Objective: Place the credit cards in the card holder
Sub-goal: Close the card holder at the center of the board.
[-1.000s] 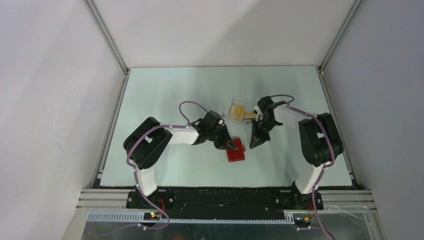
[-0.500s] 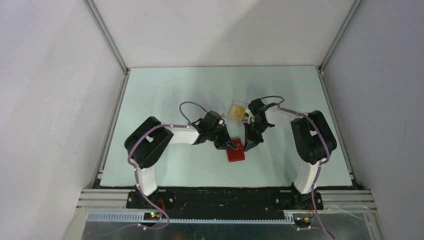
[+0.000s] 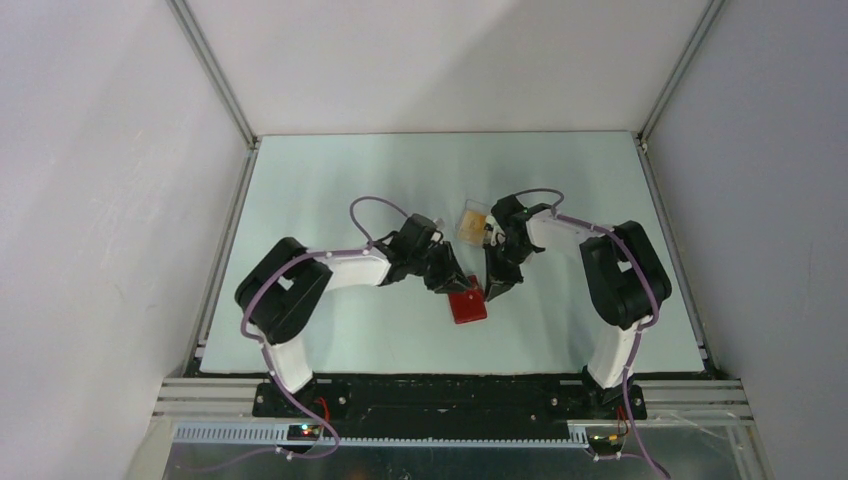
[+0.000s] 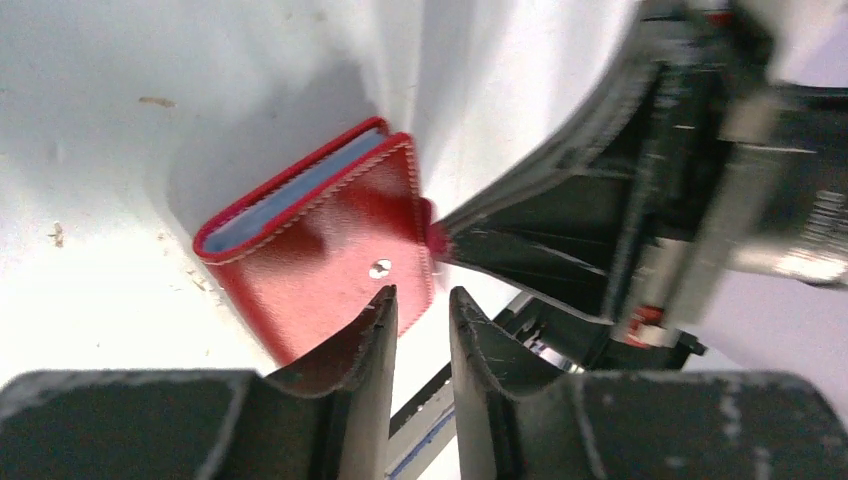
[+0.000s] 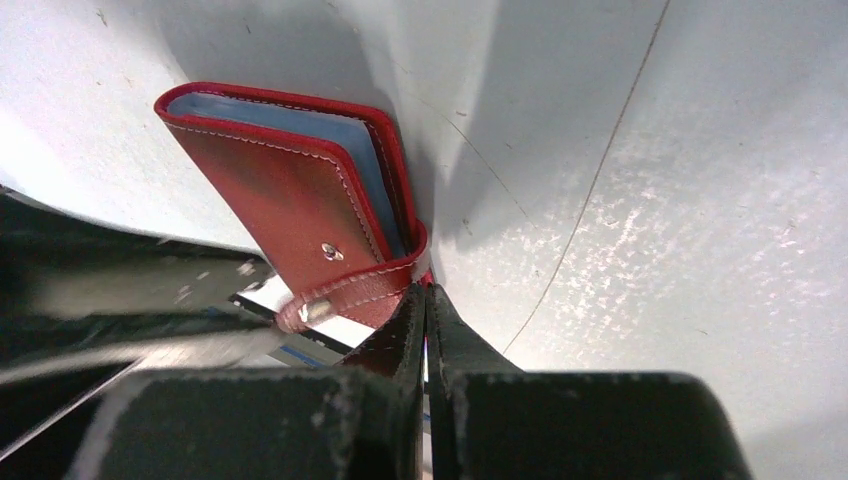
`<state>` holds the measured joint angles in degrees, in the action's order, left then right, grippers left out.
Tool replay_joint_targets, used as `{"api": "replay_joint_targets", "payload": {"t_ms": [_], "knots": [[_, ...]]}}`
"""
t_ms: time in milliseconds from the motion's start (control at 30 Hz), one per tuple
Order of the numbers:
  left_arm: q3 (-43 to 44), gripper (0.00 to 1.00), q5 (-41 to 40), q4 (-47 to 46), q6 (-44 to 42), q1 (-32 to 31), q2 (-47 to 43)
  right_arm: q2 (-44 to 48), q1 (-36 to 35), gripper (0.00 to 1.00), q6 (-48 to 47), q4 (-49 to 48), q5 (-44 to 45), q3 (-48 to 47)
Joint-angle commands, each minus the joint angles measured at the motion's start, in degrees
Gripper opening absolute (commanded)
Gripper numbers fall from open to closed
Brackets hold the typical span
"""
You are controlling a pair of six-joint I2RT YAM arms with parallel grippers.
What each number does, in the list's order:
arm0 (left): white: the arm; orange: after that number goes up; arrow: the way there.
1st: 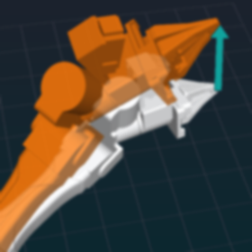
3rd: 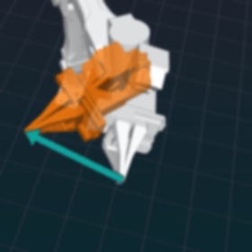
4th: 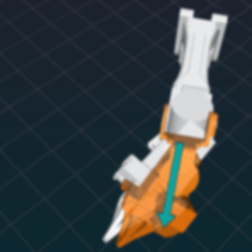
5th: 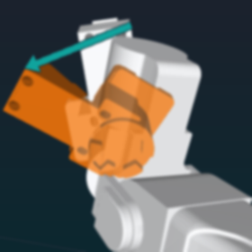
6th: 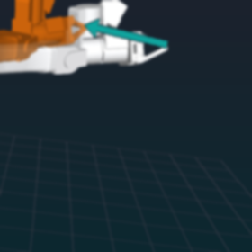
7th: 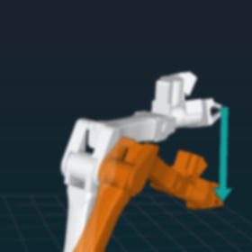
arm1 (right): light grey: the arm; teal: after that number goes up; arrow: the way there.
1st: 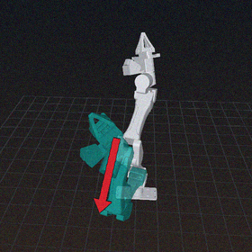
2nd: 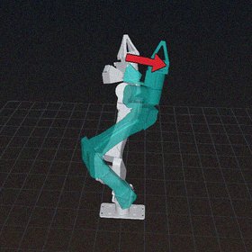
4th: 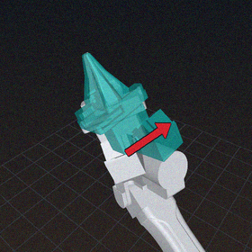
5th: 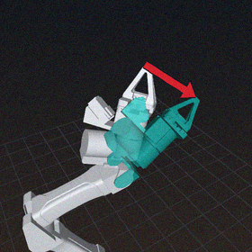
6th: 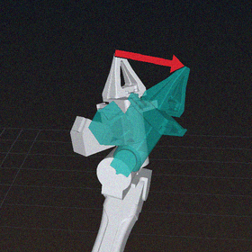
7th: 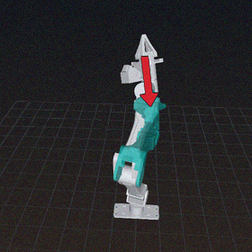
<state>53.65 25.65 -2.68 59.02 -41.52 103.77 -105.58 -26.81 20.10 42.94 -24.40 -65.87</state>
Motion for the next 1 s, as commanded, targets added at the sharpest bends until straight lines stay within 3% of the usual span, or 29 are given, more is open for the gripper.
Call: {"api": "replay_joint_targets", "payload": {"t_ms": [0,267,433,967], "knots": [[-0.57,0.32,0.35,-2.13,0.65,0.99,-6.97,-1.19,-0.6,0.0,0.39,-0.63,-0.73,-1.99],[0.2,0.31,0.1,-1.27,-0.6,0.55,-4.78,-1.49,-0.79,0.0,0.38,-0.49,-0.87,-1.99],[3.13,0.32,-3.11,6.91,-4.46,-0.69,-3.01,-1.6,-0.79,0.0,0.28,-0.44,-0.97,-2.02],[6.34,0.31,-4.33,7.66,-4.56,-1.68,0.62,-2.09,-1.45,0.0,0.22,-0.33,-1.41,-1.99]]}}
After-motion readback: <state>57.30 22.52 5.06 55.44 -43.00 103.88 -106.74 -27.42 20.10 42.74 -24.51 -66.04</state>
